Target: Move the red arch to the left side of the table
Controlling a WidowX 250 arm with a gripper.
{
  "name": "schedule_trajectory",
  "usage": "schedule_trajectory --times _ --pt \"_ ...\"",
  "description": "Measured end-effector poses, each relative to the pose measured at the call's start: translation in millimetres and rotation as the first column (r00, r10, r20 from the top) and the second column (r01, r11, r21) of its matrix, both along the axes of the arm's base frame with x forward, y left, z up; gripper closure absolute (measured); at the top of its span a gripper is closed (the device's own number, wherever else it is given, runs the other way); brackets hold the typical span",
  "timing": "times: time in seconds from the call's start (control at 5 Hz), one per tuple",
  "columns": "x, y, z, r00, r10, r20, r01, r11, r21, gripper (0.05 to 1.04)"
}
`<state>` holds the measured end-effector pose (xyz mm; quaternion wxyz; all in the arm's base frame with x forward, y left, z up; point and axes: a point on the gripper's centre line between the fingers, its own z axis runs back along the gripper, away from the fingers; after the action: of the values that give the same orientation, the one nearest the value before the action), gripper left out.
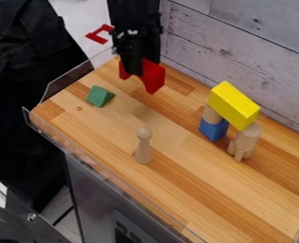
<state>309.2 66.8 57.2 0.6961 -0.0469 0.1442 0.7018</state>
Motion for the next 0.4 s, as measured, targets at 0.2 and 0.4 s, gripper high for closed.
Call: schedule_trajectory --times 0.2,0.4 --pt "-2.0 -1.6 -16.2 0.999 -0.014 -0.042 0.014 1.0 -0.017 0.535" --pt "3.6 -3.0 -28.7 0.997 -0.039 -0.063 0.038 0.999 -0.017 0.535"
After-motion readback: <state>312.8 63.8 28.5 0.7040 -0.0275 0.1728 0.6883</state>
